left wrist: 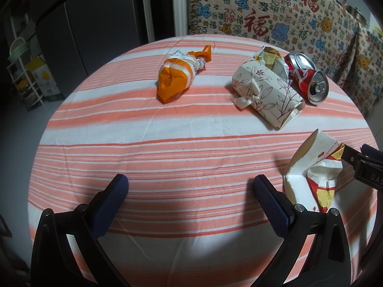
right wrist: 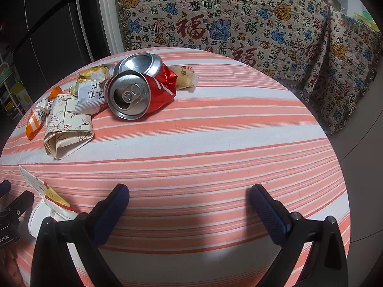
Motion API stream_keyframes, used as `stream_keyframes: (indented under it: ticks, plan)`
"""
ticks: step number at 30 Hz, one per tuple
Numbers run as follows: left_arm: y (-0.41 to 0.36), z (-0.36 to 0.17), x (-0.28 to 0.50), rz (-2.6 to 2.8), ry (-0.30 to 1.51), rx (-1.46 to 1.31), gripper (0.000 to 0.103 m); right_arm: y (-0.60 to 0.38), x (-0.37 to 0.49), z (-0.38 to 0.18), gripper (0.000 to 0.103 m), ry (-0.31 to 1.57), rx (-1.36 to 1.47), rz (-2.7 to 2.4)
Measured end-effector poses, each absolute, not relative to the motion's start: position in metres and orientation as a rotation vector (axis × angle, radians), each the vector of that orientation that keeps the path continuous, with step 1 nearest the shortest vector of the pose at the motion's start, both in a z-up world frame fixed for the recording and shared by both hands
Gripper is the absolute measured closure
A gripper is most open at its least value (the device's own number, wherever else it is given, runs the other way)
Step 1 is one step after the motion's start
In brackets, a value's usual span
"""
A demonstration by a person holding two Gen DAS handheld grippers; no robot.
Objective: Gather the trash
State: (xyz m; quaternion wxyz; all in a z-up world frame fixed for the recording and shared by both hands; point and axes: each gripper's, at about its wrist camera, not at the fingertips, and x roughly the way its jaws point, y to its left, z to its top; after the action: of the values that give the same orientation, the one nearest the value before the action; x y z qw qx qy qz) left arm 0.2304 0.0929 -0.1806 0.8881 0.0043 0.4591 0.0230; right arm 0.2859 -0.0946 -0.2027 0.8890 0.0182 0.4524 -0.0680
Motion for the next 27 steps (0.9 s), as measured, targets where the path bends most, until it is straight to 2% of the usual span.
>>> stream_keyframes:
  ticks: [27]
  plan:
    - [0.091, -0.1813, 0.2286, 0.069, 0.956, -0.002, 0.0, -0.1003, 0.2893, -0.2023, 0.0, 0.941, 0.036, -0.142]
